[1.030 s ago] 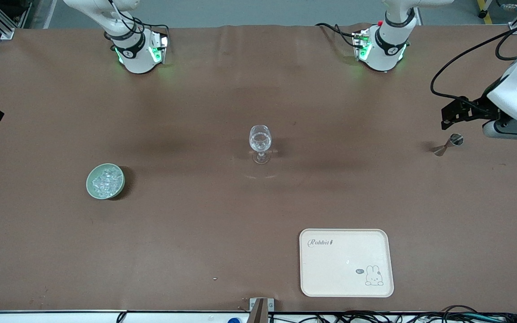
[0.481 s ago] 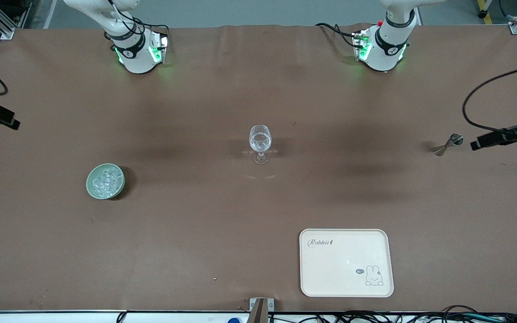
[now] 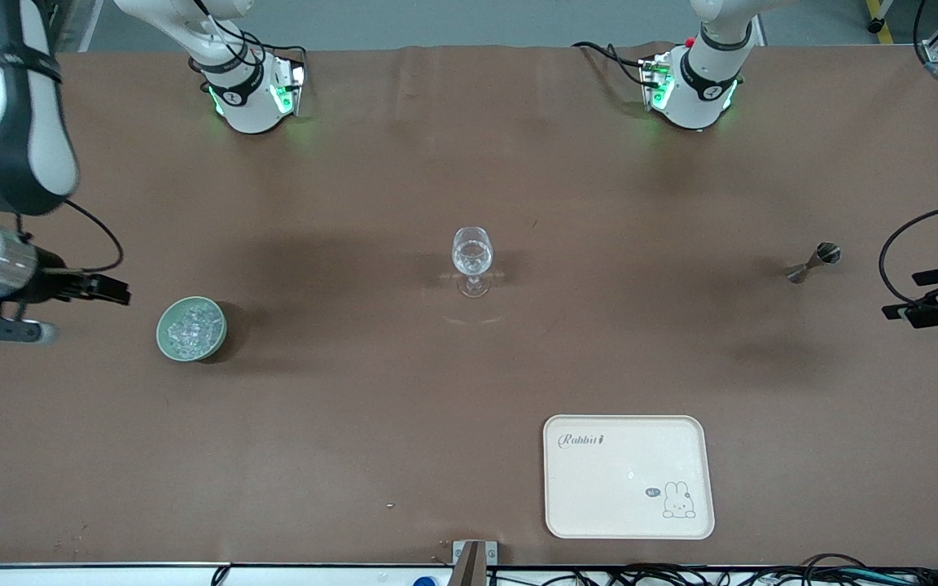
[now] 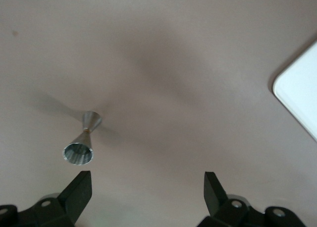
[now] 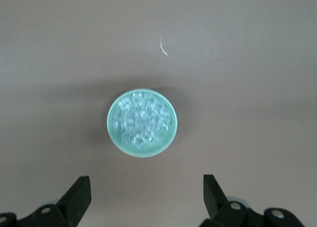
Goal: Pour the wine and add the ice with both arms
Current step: 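Reach the right gripper to the ice dish while the left gripper reaches the jigger, then grasp an ice cube with the right gripper while the left gripper grasps the jigger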
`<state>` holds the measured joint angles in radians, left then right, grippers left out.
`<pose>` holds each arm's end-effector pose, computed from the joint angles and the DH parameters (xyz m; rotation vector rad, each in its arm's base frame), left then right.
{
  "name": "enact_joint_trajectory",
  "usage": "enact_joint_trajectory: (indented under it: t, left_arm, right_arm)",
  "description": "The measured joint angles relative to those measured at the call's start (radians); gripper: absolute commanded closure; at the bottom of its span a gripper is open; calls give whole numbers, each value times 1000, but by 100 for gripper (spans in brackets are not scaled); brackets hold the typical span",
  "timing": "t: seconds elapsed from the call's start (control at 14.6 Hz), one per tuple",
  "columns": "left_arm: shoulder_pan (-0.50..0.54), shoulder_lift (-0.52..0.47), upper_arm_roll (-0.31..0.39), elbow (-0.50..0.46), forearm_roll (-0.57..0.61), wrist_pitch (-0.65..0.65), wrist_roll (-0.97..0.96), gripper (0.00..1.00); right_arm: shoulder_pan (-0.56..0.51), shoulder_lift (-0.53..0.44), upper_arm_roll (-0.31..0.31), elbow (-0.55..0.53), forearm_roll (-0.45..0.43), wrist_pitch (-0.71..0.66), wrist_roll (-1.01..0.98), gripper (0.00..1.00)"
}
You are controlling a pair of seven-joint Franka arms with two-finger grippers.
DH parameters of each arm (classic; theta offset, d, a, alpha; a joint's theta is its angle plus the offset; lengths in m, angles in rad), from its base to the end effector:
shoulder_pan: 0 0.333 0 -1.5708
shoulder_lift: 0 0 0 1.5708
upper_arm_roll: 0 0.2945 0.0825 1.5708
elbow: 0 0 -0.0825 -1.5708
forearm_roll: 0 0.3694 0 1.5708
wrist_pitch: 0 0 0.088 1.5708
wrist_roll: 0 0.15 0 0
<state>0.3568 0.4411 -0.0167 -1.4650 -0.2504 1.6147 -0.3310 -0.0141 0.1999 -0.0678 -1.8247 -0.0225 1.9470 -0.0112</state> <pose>0.5953 0.1735 0.3561 2.6738 1.0058 -0.4175 0.5816 -0.0490 0.3614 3.1073 -0.0945 -0.1224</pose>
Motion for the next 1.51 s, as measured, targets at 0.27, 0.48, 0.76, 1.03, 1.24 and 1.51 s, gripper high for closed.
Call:
enact_joint_trajectory:
  t: [0.27,0.48,0.76,1.03,1.24,1.51]
  left_arm:
    - [145,111,0,7,-139,-3,-23,0]
    - [185,188,-1,9,-160,-4,-92,0]
    - [228,264,-1,4,-167,-42,-114,0]
    - [284,285,-2,-64,-208,-57,-122,0]
    - [321,286,-3,-127,-226,-60,-121,1]
    - [329,286,-3,-187,-228,-58,-121,1]
  right_arm:
    - [19,33,0,-182,0,257,-2,0]
    - [19,66,-1,-269,0,399,-24,3]
    - [19,107,-1,-304,-1,494,-36,18]
    - [20,151,-1,-314,-1,578,-40,24]
    - [20,170,-1,-314,-1,597,-46,34]
    - [21,175,-1,-316,-1,597,-51,43]
